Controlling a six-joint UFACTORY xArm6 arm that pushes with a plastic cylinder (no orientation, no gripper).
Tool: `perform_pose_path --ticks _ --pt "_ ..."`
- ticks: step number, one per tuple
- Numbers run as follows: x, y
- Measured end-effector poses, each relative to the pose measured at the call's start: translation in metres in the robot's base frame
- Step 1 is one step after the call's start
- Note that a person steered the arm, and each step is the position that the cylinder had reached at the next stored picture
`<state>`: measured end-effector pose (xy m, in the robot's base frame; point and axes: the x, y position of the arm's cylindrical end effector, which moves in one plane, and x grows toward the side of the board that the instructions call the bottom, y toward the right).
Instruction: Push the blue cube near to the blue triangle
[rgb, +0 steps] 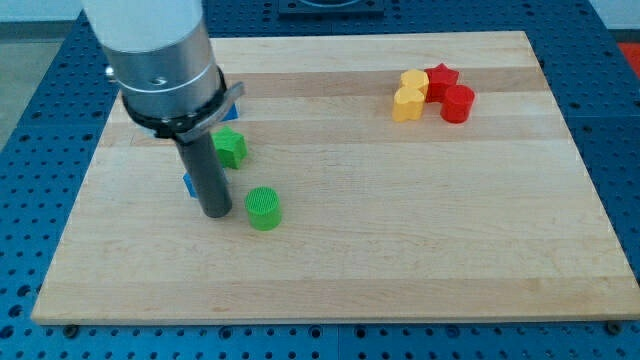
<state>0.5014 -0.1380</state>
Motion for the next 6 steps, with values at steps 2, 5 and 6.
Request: perform_pose_path --ticks 2,5,6 --pt "-0.061 -0.027" --pt "-0.121 -0.038" --pt "-0.089 -0.038"
